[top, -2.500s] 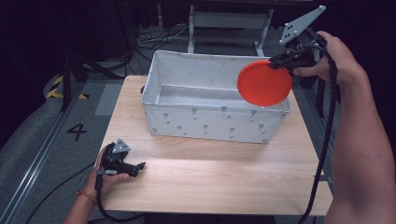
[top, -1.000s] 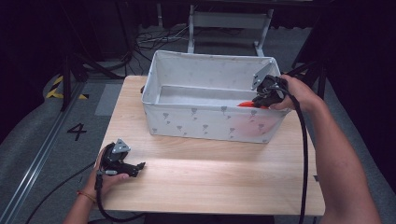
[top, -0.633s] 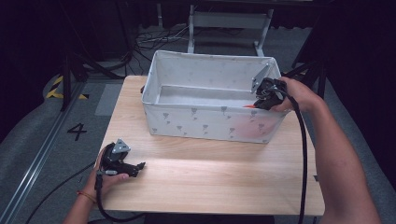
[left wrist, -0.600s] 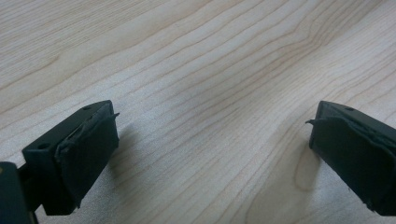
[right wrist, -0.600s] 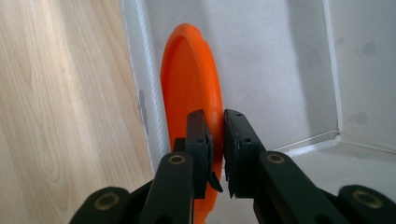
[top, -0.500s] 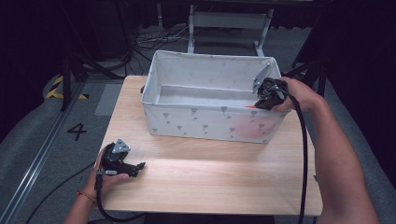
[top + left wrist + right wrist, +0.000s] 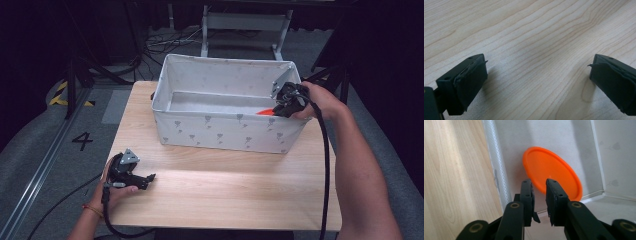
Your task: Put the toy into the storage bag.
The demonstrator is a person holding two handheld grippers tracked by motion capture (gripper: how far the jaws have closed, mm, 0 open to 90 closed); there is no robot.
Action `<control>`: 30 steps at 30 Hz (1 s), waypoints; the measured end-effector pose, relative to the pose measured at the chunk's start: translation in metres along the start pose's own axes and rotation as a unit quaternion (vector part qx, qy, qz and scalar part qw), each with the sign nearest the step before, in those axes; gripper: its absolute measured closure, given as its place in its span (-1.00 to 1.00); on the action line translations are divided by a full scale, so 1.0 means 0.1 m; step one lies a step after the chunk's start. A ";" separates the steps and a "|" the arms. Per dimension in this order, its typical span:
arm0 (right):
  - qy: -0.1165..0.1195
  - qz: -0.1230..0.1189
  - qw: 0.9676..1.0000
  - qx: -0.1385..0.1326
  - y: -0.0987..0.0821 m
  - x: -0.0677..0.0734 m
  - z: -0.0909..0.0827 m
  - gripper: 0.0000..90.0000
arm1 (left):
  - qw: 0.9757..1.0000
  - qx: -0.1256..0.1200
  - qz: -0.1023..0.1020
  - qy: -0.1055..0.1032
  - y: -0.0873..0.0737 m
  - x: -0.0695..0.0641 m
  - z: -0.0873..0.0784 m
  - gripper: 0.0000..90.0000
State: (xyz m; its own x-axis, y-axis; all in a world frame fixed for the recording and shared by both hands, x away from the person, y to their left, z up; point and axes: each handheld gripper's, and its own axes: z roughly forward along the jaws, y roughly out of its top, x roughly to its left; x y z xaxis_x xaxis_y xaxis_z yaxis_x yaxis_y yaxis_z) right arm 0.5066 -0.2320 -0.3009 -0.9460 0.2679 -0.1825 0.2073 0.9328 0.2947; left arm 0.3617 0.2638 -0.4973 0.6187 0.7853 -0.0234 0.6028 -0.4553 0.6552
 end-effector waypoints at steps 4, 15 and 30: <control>-0.018 0.005 1.000 -0.017 0.00 0.00 -0.04 0.57 | 1.000 -0.002 0.004 0.002 0.00 0.01 0.00 -0.96; -0.077 0.074 0.989 -0.103 -0.10 0.01 -0.20 0.11 | 1.000 0.000 0.000 0.000 0.00 0.00 0.00 -0.96; -0.160 0.183 0.943 -0.229 -0.31 0.21 -0.54 -0.48 | 1.000 0.000 0.000 0.000 0.00 0.00 0.00 -0.96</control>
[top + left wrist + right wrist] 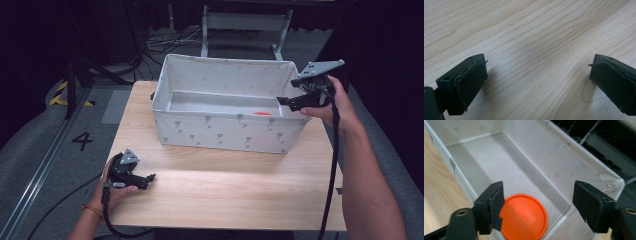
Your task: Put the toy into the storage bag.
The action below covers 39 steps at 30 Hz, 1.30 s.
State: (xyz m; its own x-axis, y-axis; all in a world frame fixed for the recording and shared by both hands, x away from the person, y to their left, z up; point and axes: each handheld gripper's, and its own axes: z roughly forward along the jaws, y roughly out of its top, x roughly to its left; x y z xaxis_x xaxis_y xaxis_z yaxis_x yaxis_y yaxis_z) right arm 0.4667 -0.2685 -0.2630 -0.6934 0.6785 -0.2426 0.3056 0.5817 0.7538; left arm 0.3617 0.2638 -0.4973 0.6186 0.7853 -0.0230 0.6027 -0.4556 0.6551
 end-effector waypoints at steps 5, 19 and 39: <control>-0.011 0.017 0.999 -0.027 -0.06 0.06 -0.12 -0.56 | 1.000 0.000 0.000 0.001 0.00 0.00 0.00 -0.96; -0.045 0.030 0.997 -0.058 -0.39 0.29 -0.39 -0.62 | 1.000 -0.002 0.004 0.002 0.00 0.00 0.00 -0.96; -0.064 0.024 0.996 -0.064 -0.92 0.61 -0.59 -0.62 | 1.000 -0.001 0.001 0.001 -0.01 0.00 -0.01 -0.95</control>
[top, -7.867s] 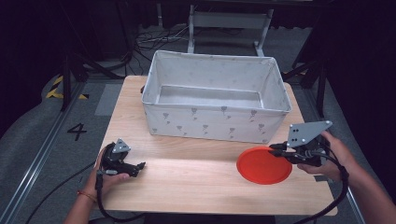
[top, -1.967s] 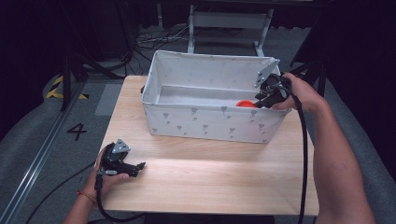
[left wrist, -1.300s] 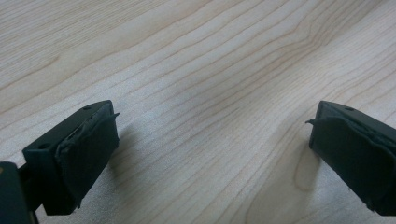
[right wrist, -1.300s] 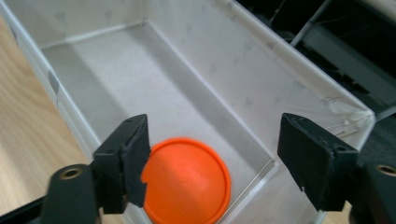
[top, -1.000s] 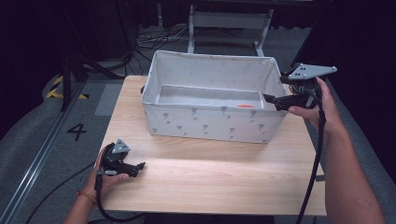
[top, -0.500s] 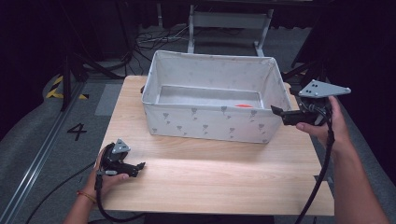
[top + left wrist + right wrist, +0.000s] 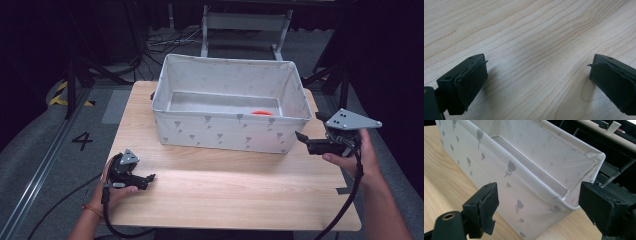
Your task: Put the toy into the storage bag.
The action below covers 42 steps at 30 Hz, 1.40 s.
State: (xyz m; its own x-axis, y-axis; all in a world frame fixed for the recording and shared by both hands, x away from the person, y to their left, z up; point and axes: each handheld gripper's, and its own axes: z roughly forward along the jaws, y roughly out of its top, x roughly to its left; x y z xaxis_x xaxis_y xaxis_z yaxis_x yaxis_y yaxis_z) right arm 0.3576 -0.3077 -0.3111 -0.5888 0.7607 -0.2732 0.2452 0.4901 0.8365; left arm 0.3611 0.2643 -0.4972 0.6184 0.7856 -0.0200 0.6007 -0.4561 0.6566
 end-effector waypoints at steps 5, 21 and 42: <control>-0.010 -0.005 1.000 0.015 -0.15 0.06 0.00 -0.62 | 1.000 0.001 -0.002 -0.001 0.00 0.00 0.00 -0.95; 0.000 -0.002 0.997 0.071 -0.73 0.22 0.17 -0.62 | 1.000 0.000 -0.003 0.000 0.00 0.00 0.00 -0.95; 0.075 0.126 0.982 0.120 -1.93 0.32 0.43 -0.66 | 1.000 -0.001 -0.005 0.009 -0.01 -0.01 -0.01 -0.95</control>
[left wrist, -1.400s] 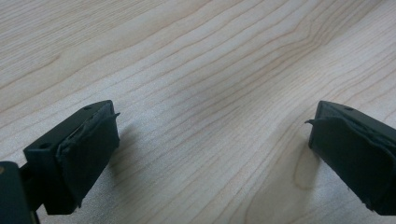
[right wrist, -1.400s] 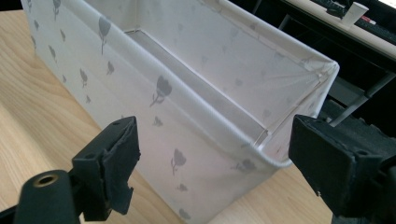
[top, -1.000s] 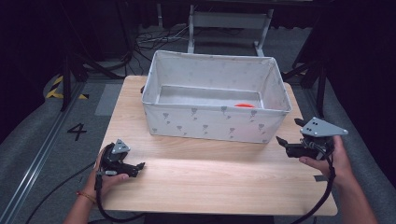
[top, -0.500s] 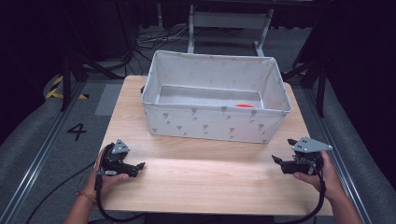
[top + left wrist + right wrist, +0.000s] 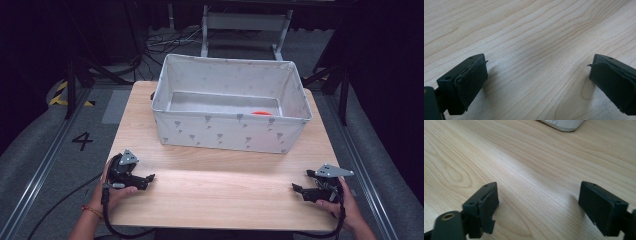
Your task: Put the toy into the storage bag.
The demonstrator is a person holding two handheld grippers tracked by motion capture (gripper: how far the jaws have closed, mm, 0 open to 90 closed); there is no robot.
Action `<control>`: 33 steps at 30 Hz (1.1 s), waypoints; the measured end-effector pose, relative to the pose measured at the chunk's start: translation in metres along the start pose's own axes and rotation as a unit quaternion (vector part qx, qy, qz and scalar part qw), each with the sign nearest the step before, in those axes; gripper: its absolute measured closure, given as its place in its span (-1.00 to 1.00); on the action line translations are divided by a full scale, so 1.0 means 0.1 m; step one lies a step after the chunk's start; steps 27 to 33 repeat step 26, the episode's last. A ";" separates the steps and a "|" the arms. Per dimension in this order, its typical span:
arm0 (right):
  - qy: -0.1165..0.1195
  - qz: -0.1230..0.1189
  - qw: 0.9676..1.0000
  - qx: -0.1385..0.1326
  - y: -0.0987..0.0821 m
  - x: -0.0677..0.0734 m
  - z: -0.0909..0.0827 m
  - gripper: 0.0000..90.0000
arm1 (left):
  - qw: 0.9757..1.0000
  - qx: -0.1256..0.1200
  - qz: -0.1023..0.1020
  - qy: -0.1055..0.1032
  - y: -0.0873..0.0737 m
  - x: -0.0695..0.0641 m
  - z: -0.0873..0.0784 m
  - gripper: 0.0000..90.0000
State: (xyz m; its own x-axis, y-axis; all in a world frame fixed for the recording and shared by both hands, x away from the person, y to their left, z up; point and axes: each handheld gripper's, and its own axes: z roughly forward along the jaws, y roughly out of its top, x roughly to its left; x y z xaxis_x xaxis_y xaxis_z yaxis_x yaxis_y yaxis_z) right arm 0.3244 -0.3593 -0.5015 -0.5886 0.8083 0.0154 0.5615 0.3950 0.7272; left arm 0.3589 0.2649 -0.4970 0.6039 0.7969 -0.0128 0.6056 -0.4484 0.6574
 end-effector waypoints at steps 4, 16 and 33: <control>0.002 -0.001 1.000 0.000 0.00 -0.01 0.00 -0.67 | 1.000 0.000 -0.008 0.003 -0.01 -0.01 0.00 -0.95; 0.001 -0.001 1.000 0.000 0.00 -0.01 0.00 -0.67 | 1.000 0.000 -0.008 0.003 -0.01 -0.01 0.00 -0.95; -0.001 -0.001 1.000 0.000 0.00 0.00 0.00 -0.67 | 1.000 0.004 -0.023 0.016 0.03 -0.05 0.03 -1.00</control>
